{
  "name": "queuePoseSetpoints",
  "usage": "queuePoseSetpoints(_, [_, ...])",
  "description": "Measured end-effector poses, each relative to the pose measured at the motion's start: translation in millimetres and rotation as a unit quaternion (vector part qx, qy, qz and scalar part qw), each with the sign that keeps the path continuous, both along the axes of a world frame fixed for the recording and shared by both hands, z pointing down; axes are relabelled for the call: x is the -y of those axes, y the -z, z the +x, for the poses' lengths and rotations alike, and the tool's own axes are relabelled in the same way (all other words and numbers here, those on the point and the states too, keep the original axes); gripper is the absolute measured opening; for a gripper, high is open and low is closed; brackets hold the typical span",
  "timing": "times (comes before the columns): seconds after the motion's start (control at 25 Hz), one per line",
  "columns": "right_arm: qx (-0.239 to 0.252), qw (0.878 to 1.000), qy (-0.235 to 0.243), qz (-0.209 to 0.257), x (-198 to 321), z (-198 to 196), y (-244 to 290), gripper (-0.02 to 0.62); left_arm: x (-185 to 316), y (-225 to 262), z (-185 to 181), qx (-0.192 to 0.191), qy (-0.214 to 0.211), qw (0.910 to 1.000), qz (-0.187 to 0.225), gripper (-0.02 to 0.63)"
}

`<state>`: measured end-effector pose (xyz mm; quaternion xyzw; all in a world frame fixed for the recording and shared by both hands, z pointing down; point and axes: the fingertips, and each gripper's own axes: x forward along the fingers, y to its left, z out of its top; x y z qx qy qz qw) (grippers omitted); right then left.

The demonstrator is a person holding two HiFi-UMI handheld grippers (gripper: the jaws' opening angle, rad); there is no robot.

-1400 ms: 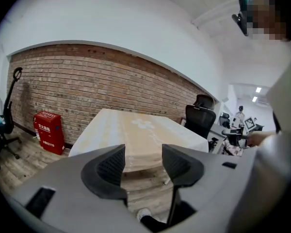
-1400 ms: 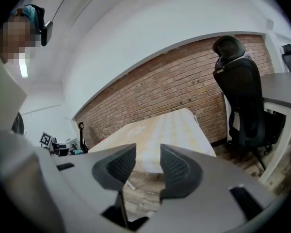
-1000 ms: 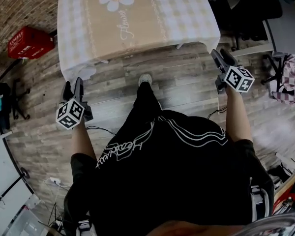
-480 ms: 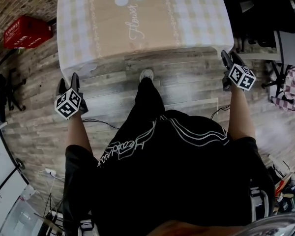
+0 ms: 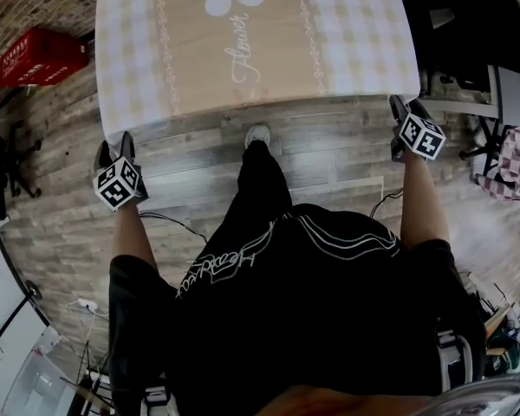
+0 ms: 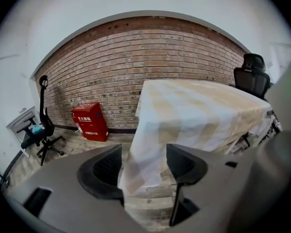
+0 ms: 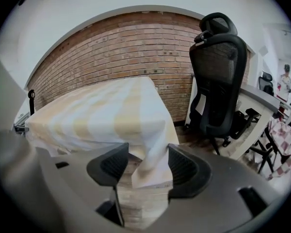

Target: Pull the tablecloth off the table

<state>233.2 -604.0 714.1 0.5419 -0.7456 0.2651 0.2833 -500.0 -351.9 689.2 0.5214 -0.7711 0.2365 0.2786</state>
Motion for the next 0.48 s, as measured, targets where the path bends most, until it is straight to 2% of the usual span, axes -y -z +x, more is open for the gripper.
queuePoseSetpoints(0.2, [0.009,1.000,-0.023,-0.002,11.9,-0.4,-7.8,0.215,3.1,-8.9,-1.8,-0.024,0.006,0.9997,-0.003,0.260])
queuePoseSetpoints(0.24, [0.010,0.999,-0.030,0.000,13.6,1.7,-7.8,0.198,3.4,-10.7,-0.6,-0.028,0.007,0.9996,-0.004,0.240])
queuePoseSetpoints(0.32, [0.010,0.999,-0.045,0.004,14.9,6.7,-8.4,0.121,3.6,-12.4,0.4,-0.023,0.005,0.9997,-0.011,0.193])
queuePoseSetpoints(0.4, [0.019,0.998,-0.054,0.004,14.1,8.6,-9.6,0.091,3.0,-13.5,-0.2,-0.011,0.004,0.9996,-0.024,0.122])
queuePoseSetpoints(0.48, [0.030,0.998,-0.057,0.003,12.6,9.1,-10.5,0.052,3.1,-13.4,-0.1,-0.005,0.003,0.9995,-0.031,0.080])
